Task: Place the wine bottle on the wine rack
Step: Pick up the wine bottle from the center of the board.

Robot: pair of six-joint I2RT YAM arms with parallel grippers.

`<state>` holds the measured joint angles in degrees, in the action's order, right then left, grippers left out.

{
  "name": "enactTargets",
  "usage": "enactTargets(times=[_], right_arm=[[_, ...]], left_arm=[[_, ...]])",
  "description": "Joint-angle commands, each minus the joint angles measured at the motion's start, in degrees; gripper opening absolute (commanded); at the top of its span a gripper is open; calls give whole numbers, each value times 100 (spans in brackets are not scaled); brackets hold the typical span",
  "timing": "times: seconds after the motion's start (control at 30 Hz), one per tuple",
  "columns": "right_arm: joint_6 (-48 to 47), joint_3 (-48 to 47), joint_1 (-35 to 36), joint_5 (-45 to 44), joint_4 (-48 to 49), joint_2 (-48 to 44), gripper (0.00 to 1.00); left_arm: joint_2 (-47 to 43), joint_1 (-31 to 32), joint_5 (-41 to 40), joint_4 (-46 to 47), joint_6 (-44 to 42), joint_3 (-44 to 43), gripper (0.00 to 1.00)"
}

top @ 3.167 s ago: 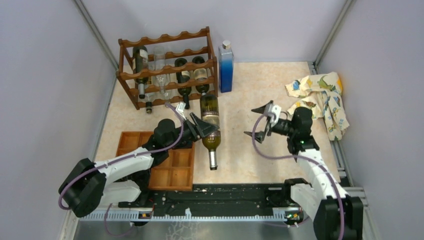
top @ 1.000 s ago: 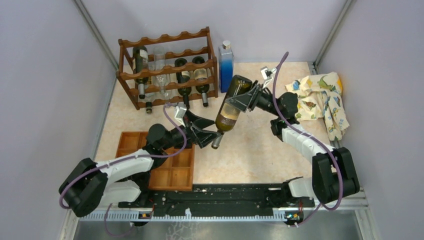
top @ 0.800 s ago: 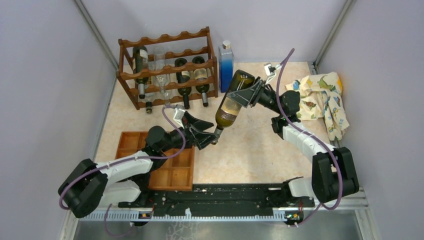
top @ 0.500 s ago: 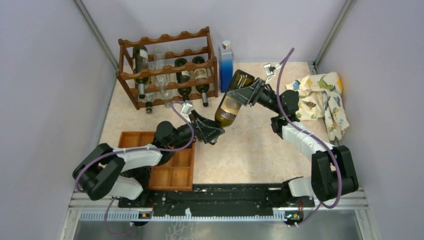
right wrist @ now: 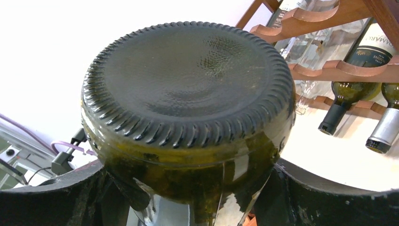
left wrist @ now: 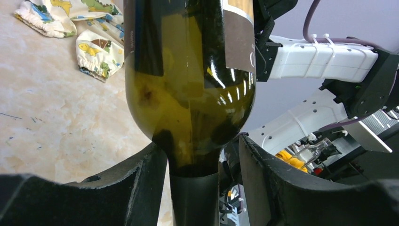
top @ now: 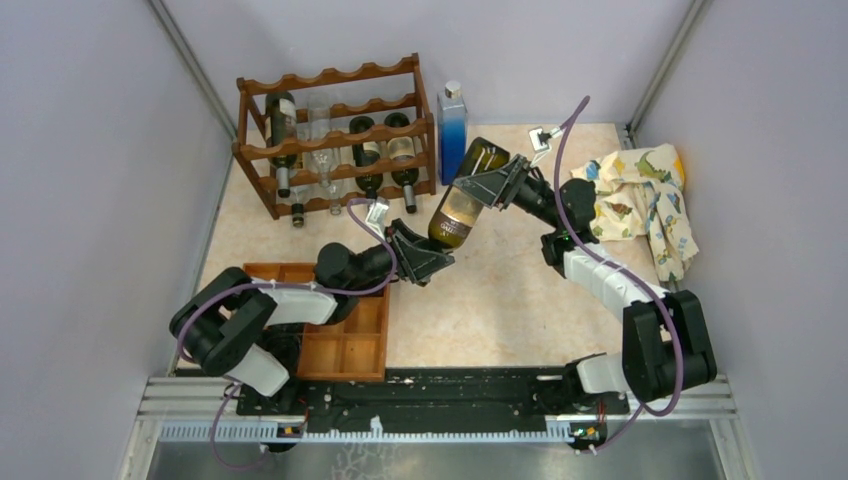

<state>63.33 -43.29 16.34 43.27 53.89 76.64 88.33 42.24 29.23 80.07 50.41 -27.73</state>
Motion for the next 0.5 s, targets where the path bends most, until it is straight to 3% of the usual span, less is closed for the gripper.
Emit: enactTargets(times=[0.0, 0.27, 0.37, 0.43, 0.47], right_arm=[[217, -443, 31, -275, 492, -49, 0], [203, -435, 33, -293, 487, -46, 0], [186, -420, 37, -284, 480, -50, 0], [154, -394, 35, -261, 459, -59, 0], [119, -380, 36, -236, 449, -61, 4]], left_arm=[[78, 21, 157, 384, 63, -187, 62], [135, 22, 248, 258, -2, -207, 53], [170, 22, 315, 270, -27, -253, 25], [205, 21, 438, 329, -42, -310, 2], [213, 21, 492, 348, -44, -333, 0]])
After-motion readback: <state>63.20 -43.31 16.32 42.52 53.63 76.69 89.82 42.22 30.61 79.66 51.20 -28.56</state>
